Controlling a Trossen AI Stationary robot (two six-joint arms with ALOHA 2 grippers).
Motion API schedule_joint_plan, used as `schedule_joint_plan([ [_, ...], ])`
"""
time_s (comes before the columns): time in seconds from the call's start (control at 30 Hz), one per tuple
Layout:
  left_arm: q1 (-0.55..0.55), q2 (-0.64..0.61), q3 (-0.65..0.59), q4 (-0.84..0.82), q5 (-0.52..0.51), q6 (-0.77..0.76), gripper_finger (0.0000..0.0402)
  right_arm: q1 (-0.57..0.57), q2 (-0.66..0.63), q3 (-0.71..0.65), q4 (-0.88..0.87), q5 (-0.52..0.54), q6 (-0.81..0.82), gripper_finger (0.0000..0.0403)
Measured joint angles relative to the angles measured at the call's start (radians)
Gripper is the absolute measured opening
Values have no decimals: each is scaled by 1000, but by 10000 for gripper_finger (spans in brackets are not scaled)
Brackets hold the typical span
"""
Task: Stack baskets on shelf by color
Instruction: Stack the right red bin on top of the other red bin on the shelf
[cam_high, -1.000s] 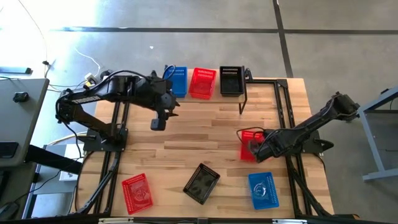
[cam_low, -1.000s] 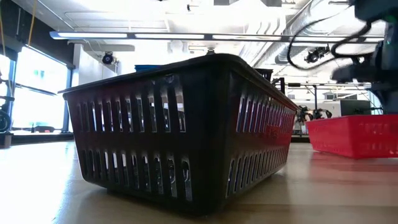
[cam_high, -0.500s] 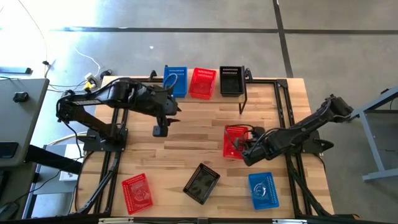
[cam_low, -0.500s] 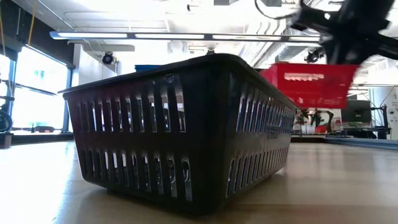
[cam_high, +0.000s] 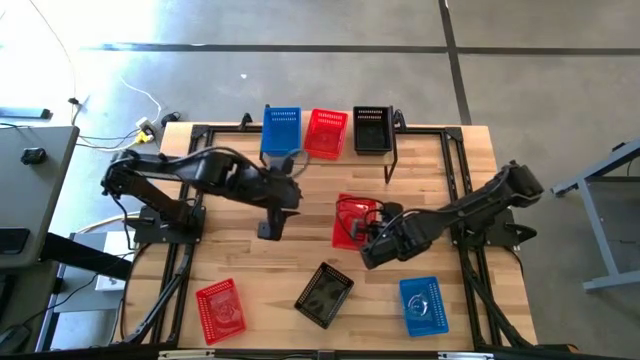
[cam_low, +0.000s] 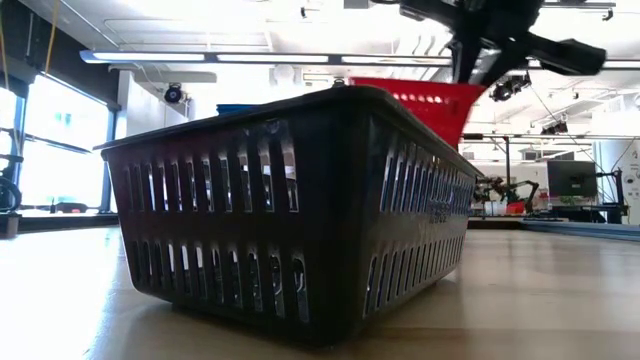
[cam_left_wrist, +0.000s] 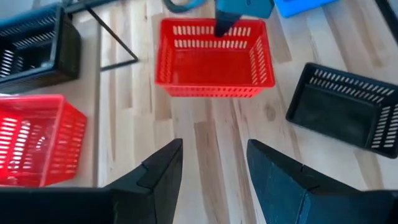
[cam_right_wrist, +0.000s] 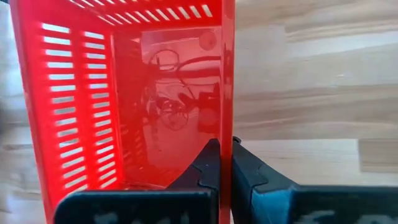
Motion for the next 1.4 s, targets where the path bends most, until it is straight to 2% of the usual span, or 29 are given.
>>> schedule_joint_plan([
  [0.3,-105,85,-1,8,-71,-9,158,-38,16,68,43,54,-61,0],
  [0.6,-173,166,-1,122,-85,9,147,-73,17,68,130,59,-129,0],
  [0.87,-180,231,-1,131,-86,31,147,-93,17,68,198,74,-188,0],
  [1.1,-180,294,-1,111,-200,70,147,-97,17,68,274,74,-241,0],
  [1.4,-178,320,0,59,-254,64,136,-72,17,68,310,84,-259,0],
])
